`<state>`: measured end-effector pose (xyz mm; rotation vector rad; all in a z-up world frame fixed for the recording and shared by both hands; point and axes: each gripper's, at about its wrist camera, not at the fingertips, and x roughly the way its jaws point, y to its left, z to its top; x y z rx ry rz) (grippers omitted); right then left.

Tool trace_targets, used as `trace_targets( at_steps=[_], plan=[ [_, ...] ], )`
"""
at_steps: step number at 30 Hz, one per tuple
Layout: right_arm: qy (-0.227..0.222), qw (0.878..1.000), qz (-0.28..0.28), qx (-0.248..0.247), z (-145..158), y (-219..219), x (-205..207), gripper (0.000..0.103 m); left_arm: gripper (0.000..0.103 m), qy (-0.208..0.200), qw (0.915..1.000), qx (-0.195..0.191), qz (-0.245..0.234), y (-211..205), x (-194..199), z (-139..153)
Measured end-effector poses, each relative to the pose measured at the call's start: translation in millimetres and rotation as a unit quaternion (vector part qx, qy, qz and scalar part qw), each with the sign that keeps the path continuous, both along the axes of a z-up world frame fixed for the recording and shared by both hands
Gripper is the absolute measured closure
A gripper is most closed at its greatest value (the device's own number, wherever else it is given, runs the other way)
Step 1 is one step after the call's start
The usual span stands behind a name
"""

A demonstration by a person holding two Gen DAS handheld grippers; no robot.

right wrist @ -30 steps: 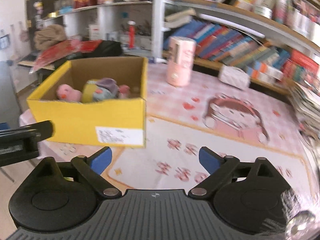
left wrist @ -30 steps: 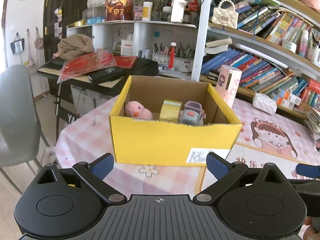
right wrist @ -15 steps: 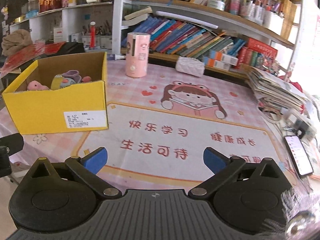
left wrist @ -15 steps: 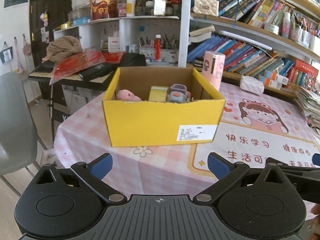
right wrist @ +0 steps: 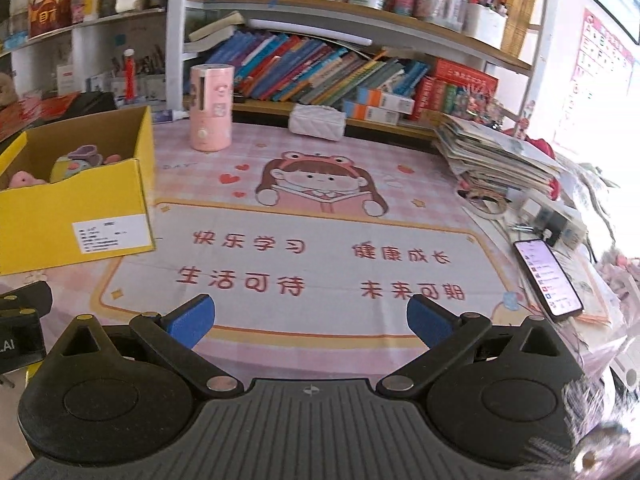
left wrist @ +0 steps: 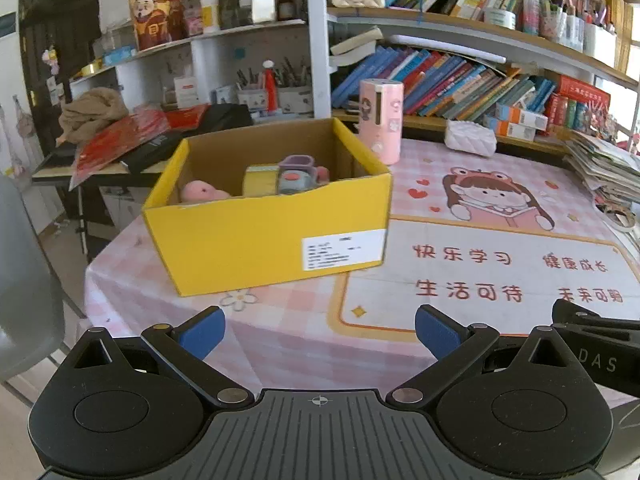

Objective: Organize objects
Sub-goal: 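Withdraw both open tools from the yellow box back over the table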

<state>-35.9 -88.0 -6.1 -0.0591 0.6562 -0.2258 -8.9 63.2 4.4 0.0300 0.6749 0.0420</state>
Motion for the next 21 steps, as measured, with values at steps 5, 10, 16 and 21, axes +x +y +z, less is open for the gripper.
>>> trace_targets(
  at_steps=[5, 10, 16, 21],
  plan=[
    [0.002, 1.000, -0.017, -0.004, -1, -11, 0, 0.000, 0.001, 0.011, 0.9999, 0.004, -0.013, -17, 4, -3],
    [0.003, 1.000, -0.022, -0.011, -2, -16, 1, 0.000, 0.001, 0.011, 0.9997, 0.015, -0.017, -32, 6, -3],
    [0.014, 0.999, -0.032, -0.006, -6, -26, 1, 0.000, 0.001, 0.016, 0.9994, 0.024, -0.019, -43, 7, -6],
    [0.023, 0.999, -0.041, -0.007, -9, -31, 1, 0.000, 0.001, 0.023, 0.9990, 0.031, -0.022, -50, 7, -8]
  ],
)
